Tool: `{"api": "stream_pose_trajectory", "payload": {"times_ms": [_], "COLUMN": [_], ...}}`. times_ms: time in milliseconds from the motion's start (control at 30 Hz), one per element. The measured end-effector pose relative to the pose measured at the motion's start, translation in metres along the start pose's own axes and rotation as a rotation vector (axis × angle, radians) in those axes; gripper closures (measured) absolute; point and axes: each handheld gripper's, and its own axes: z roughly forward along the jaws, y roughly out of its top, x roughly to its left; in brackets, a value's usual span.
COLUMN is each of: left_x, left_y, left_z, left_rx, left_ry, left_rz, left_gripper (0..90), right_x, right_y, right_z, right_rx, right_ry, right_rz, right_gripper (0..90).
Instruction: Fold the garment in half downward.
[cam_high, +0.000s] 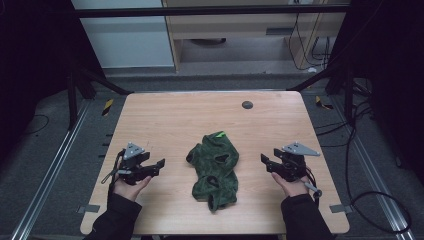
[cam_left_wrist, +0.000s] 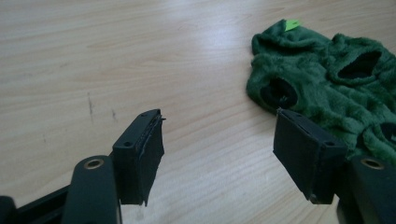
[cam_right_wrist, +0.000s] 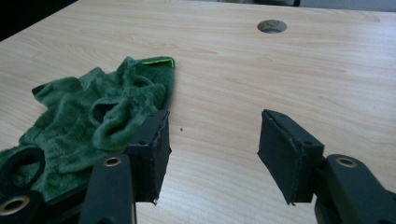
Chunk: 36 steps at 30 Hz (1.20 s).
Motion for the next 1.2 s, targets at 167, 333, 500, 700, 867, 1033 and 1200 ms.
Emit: {"api": "stream_pose_trajectory", "payload": {"times_ms": [167, 333, 500, 700, 867, 1033, 1200], "left_x": [-0.001, -0.004, -0.007, -0.013, -0.017, -0.019, -0.022], "left_y": [0.012, 0.023, 0.029, 0.037, 0.045, 0.051, 0.055], "left_z": [0.005, 0.011, 0.020, 0.033, 0.045, 0.059, 0.070], "left_rx": [-0.019, -0.032, -0.028, -0.019, -0.020, -0.010, 0.011], "left_ry": [-0.009, -0.020, -0.029, -0.052, -0.063, -0.073, -0.079], "left_rz": [0.002, 0.007, 0.011, 0.015, 0.024, 0.032, 0.046], "left_gripper": [32.3, 32.5, 33.5, 36.1, 38.2, 40.1, 41.2], "right_x": [0.002, 0.006, 0.009, 0.012, 0.016, 0.020, 0.025], "right_y": [0.011, 0.022, 0.028, 0.034, 0.038, 0.044, 0.047], "right_z": [0.006, 0.013, 0.021, 0.033, 0.044, 0.053, 0.063], "right_rx": [0.006, 0.008, 0.011, 0.022, 0.032, 0.038, 0.057], "right_ry": [0.004, 0.017, 0.019, 0.024, 0.028, 0.038, 0.049], "right_rz": [-0.020, -0.027, -0.047, -0.048, -0.058, -0.066, -0.084], "right_gripper": [42.8, 43.6, 43.6, 44.3, 45.3, 46.8, 48.2]}}
